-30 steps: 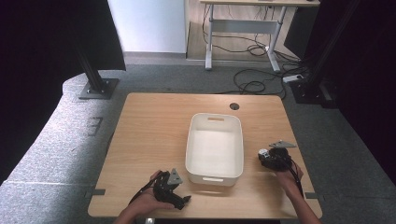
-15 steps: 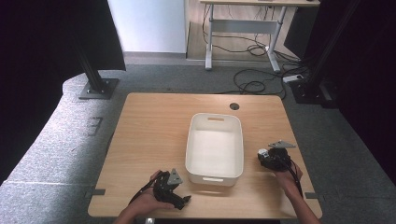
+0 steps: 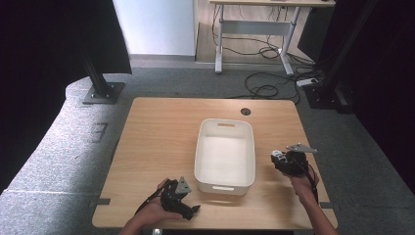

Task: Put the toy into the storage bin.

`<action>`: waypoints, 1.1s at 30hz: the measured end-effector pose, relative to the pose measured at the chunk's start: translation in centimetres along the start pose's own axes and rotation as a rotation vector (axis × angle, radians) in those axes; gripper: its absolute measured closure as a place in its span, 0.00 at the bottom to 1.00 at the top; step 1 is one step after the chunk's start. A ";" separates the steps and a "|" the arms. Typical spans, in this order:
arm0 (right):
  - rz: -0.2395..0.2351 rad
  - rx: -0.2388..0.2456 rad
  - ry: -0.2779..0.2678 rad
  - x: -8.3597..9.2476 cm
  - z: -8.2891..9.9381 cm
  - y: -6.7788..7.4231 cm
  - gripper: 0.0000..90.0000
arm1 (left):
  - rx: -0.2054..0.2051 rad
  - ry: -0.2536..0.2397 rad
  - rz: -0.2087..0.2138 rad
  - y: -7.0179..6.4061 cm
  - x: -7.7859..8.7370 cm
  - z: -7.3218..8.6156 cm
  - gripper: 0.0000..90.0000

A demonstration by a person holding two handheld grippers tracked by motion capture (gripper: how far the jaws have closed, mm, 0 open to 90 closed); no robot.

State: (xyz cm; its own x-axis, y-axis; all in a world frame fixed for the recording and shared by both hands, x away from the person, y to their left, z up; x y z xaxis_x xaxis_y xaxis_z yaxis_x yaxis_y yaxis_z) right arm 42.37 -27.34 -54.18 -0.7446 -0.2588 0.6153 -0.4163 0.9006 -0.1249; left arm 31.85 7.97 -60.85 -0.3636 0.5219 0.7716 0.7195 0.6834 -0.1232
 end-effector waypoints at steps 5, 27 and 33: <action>-0.003 -0.016 -0.028 0.7 -0.8 -0.2 0.56 | 0.000 0.000 0.000 0.0 0.0 0.0 0.00; -0.053 0.003 -0.125 2.8 -4.4 2.5 0.56 | -0.002 -0.003 0.002 0.0 0.0 0.0 0.00; -0.061 0.008 -0.139 2.9 -4.9 3.1 0.56 | -0.002 -0.003 0.002 0.0 0.0 0.0 0.00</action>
State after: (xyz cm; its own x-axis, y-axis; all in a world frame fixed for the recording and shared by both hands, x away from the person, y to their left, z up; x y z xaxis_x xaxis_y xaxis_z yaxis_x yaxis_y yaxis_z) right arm 41.45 -23.59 -48.94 -0.7825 -0.3591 0.5086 -0.4665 0.8792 -0.0969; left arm 31.88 7.94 -60.86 -0.3638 0.5253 0.7693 0.7217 0.6811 -0.1237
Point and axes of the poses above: each handheld gripper's, and its own axes: x roughly backward along the jaws, z roughly out of its underside, y roughly to its left, the point moved 8 cm from there along -x, roughly forward along the jaws, and after that the axes turned 11 degrees about x, right-handed, at the moved point
